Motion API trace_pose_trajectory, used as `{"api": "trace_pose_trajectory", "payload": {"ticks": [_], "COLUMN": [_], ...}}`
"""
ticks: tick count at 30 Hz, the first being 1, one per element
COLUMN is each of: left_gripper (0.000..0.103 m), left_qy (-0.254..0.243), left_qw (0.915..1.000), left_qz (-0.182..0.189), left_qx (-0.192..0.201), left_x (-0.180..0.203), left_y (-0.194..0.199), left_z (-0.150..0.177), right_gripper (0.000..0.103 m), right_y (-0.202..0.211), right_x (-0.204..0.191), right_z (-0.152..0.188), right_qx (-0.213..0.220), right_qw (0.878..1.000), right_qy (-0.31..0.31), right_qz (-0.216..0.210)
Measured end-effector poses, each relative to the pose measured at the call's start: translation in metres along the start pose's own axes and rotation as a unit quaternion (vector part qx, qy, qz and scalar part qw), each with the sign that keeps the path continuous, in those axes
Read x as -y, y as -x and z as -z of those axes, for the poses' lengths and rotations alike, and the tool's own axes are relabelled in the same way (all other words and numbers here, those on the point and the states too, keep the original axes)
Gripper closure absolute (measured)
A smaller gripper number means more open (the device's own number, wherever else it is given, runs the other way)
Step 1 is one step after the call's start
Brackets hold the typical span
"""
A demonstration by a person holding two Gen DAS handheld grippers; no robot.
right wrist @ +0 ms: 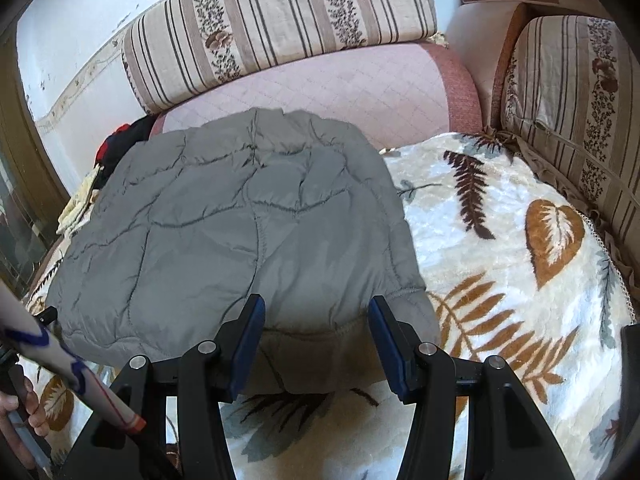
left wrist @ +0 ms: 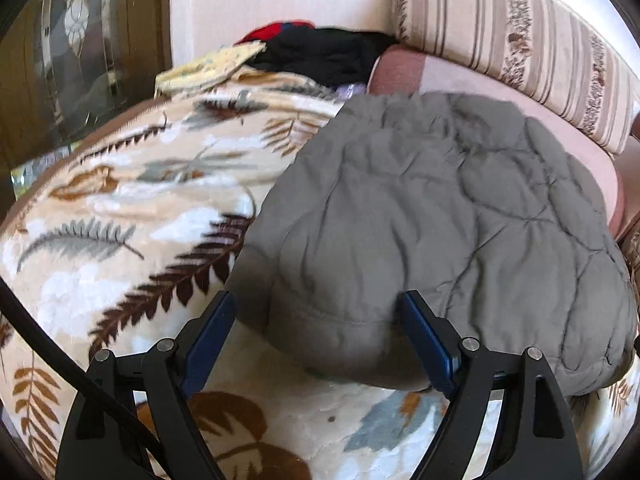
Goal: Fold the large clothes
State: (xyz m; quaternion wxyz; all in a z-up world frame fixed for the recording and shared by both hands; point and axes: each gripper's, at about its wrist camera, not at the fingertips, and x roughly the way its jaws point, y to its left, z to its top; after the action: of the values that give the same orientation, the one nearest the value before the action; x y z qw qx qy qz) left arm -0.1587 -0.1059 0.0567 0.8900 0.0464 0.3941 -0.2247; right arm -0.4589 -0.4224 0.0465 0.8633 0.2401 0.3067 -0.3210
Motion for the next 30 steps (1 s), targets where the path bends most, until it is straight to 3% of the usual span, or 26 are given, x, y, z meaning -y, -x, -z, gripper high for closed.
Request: {"api": "trace_pose_trajectory", "payload": {"ticks": [5, 11, 30], "left_gripper": [0.019, 0.019, 0.019], "left_qy": [0.015, 0.013, 0.022], "left_qw": [0.9997, 0.9997, 0.9991], "left_qz": [0.01, 0.008, 0.016], "left_qx": [-0.018, -0.019, -0.033], "left_x": [-0.003, -0.001, -0.007], "left_y": [-0.008, -0.007, 0.0], "left_z": [0.001, 0.0, 0.002], "right_gripper": [0.04, 0.038, 0.021], "right_y": [-0.019, -0.015, -0.002], "right_x": [-0.001, 0.0, 0.026], "right_z": [0.008, 0.006, 0.005], "right_qx": [-0.034, -0.033, -0.057], "right_qw": [0.999, 0.999, 0.995], "right_qy": [0.004, 0.003, -0.082], "right_qz": [0.0, 0.0, 0.0]}}
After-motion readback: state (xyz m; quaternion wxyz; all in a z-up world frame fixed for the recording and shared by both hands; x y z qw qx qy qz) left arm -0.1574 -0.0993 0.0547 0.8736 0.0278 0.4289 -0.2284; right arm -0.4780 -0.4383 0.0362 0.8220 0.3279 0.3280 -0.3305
